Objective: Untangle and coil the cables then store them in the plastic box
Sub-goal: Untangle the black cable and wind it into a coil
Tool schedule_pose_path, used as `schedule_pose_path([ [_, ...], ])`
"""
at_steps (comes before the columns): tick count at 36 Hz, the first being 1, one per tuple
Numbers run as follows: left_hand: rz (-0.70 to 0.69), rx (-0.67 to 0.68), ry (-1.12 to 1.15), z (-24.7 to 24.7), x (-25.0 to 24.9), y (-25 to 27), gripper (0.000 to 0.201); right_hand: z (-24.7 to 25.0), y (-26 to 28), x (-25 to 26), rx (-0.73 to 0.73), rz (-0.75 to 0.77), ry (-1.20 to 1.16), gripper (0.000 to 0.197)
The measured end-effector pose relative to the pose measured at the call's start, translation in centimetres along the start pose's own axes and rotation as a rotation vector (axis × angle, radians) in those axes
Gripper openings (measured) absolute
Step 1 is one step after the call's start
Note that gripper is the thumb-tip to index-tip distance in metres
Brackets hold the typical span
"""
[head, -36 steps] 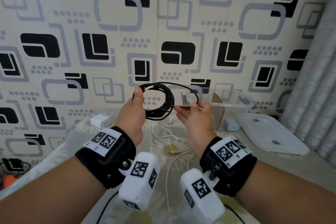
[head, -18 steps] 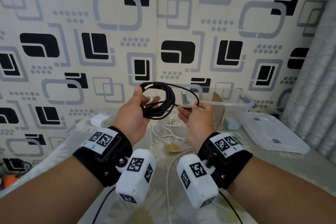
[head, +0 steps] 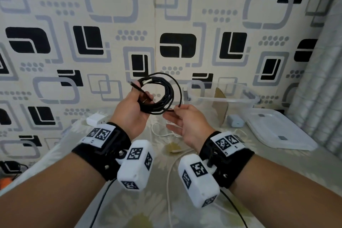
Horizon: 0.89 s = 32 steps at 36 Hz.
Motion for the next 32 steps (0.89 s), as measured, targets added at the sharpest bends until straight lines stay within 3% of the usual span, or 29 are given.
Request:
schedule_pose_path([
  [4,0.087,0.036,-0.064,1.0,1.2,-1.1,0.035,0.1,-0.6,0.5,0.06,0.007,0.004,0.013],
  [7,0.146,0.097,0.0,0.9,2.3,-1.4,0.042,-0.3,-1.3,0.5,0.076,0.012,0.134,0.02],
  [13,0.099,0.03,-0.007,0.8,3.5,-2.8,0.043,0.2,-2.8,1.5,0.068,-0.006,0.615,0.012],
  [16,0.094,0.017,-0.117,1.8,4.4,-4.1,0.043,1.0,-3.2,2.7,0.045,0.008,0.615,0.016],
  [20,0.1,0.122,-0.149,2.4,5.9,-4.8,0.036,1.9,-3.9,3.5,-0.167,0.228,0.496,0.022],
  [24,0.109,0.194,-0.119,2.5,7.1,-4.7,0.038,2.2,-4.8,2.2,-0.232,0.436,0.81,0.043],
  [28,0.142,0.23,-0.135,2.9,7.6,-4.8,0.037,2.8,-5.0,1.3,-0.256,0.463,0.742,0.06],
  [32,0.13,0.22,-0.137,3.3,7.7,-4.5,0.036,2.8,-5.1,1.4,-0.245,0.481,0.744,0.05],
])
Point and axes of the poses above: each hand's wrist, its own y-axis away from the middle knuckle, its own z-axis out of the back of the hand, x = y × z, the point moved 2 cm from there along -y, towards the middle knuckle, and after that the axes turned 14 degrees about -z, right-handed, at the moved point
